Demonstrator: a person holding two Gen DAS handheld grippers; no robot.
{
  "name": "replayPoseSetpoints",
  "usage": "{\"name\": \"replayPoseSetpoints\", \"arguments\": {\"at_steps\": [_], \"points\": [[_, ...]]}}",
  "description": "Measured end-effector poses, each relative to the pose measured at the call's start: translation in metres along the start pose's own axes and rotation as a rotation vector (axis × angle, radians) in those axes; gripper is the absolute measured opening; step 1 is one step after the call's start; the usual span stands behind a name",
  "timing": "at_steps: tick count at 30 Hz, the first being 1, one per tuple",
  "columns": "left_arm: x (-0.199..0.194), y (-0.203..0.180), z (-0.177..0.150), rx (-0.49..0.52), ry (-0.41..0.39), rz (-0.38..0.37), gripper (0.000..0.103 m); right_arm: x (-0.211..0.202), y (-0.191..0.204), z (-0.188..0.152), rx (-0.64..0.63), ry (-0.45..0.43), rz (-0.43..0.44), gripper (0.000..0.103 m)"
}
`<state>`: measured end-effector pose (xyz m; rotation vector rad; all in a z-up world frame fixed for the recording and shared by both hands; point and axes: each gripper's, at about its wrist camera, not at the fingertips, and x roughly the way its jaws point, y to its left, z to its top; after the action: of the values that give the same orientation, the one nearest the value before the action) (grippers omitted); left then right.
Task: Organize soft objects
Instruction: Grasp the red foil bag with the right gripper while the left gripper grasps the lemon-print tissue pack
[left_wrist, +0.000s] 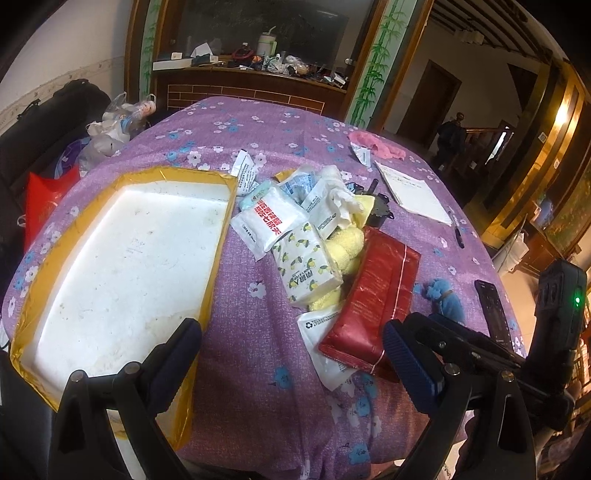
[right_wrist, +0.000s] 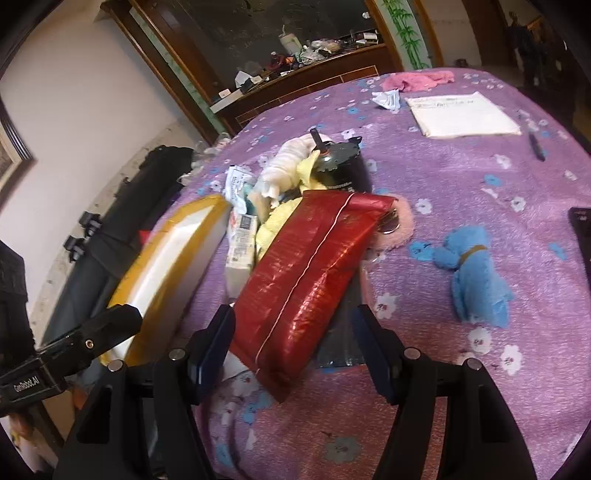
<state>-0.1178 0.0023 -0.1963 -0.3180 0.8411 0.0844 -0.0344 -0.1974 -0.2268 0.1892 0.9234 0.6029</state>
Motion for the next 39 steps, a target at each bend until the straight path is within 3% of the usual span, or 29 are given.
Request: {"name": "replayPoseSetpoints", "arguments": {"at_steps": [6,13,16,18,19,21,26,29,31,37,39], "points": [[0.015,0.001,0.013,-0.01,0.027,0.017,0.099,0.009,0.001,0.003,-0.002,0.012,0.001,0.066],[0.049,-0.004,0.042,-0.036,0.095,-0.027,0.099,0.031,-0.005,0.015,0.057,0.028,-0.011,0.063],[0.069,-0.012,0.053,-0.016,0.11,0.003,0.099,0.038,-0.006,0.022,0.067,0.02,-0.027,0.062],[0.09,-0.016,0.058,-0.005,0.161,0.023,0.099,0.043,-0.008,0.024,0.083,0.029,-0.066,0.061],[0.1,-0.015,0.06,-0.019,0.19,-0.005,0.098,0.043,-0.008,0.024,0.09,0.03,-0.067,0.06],[0.113,-0.013,0.06,-0.054,0.233,-0.02,0.086,0.042,-0.006,0.022,0.092,0.029,-0.067,0.06],[0.119,-0.023,0.056,0.017,0.173,0.07,0.074,0.042,0.0,0.017,0.066,0.003,-0.115,0.053],[0.114,-0.021,0.048,0.063,0.154,0.114,0.055,0.036,0.003,0.016,0.062,-0.031,-0.116,0.034],[0.112,-0.017,0.044,0.084,0.142,0.125,0.053,0.032,0.003,0.016,0.058,-0.047,-0.108,0.023],[0.104,-0.016,0.044,0.067,0.128,0.068,0.053,0.013,0.0,0.009,0.07,-0.102,-0.051,0.013],[0.106,-0.021,0.047,0.083,0.138,0.074,0.032,0.0,0.0,0.005,0.065,-0.141,-0.054,0.013]]}}
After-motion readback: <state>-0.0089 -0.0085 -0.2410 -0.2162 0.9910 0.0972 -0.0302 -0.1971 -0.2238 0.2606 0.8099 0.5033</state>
